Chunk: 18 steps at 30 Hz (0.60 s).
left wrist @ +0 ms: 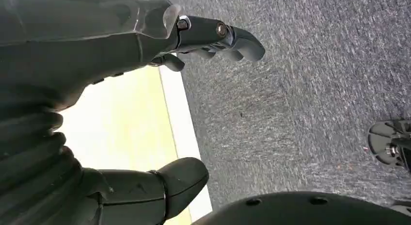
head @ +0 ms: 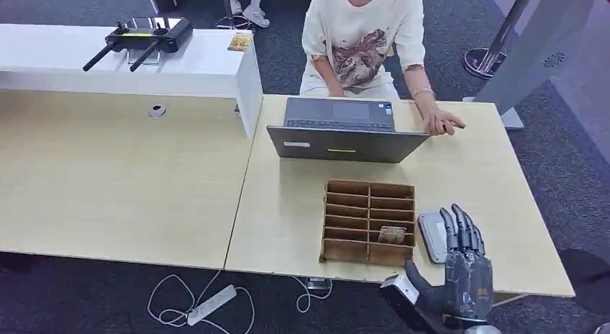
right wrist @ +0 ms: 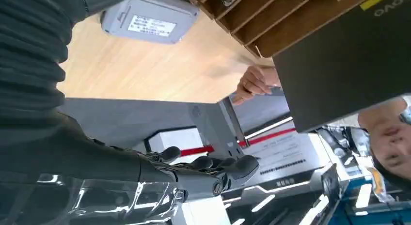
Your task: Pass the card to the sensor for recognition and then transmit it.
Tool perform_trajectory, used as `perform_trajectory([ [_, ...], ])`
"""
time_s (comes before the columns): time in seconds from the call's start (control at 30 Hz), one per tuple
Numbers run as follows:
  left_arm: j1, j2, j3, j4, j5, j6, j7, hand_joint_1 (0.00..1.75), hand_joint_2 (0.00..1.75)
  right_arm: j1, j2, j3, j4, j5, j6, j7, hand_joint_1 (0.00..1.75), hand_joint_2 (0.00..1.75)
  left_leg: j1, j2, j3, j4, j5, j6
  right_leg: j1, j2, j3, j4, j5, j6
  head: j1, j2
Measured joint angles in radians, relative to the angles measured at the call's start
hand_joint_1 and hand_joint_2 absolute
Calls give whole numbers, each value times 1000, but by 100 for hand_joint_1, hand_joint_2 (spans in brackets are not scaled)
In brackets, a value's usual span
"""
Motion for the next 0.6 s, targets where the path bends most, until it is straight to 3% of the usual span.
perform_trajectory([
  [0.4, -2, 3, -3, 0, 2, -1, -23, 0, 175, -34, 21, -1, 28, 54, -16, -11, 2, 175, 0, 0, 0, 0, 0, 0, 0, 0, 0, 0, 0, 0, 0, 0],
  [0.57, -3, 3, -3, 0, 1, 0, -23, 0, 175, -56, 35, -1, 40, 56, 10, -16, 21, 175, 0, 0, 0, 0, 0, 0, 0, 0, 0, 0, 0, 0, 0, 0],
  [0.6, -3, 3, -3, 0, 1, 0, -23, 0, 175, -65, 37, -1, 43, 53, 20, -16, 37, 175, 0, 0, 0, 0, 0, 0, 0, 0, 0, 0, 0, 0, 0, 0],
])
